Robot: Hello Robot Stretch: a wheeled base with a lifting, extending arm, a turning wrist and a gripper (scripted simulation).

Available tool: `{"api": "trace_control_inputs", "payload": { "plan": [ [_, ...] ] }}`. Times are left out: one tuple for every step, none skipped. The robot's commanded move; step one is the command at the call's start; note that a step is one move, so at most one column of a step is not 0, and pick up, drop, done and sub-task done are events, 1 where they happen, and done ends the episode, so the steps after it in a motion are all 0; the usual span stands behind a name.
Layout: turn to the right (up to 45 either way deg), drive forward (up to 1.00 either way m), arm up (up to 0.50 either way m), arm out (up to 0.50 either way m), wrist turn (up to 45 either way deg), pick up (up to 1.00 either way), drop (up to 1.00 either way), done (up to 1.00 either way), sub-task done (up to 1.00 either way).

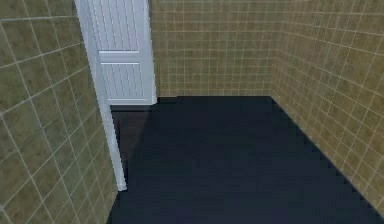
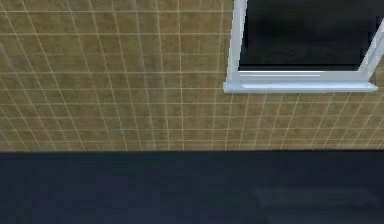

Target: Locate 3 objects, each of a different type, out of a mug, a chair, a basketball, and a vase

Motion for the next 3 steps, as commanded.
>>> {"api": "trace_control_inputs", "payload": {
  "plan": [
    [0.0, 1.00, 0.00, 0.00, 0.0, 0.00, 0.00, 0.00, 0.00],
    [0.0, 0.65, 0.00, 0.00, 0.0, 0.00, 0.00, 0.00, 0.00],
    [-42.0, 0.00, 0.00, 0.00, 0.0, 0.00, 0.00, 0.00, 0.00]
  ]
}}
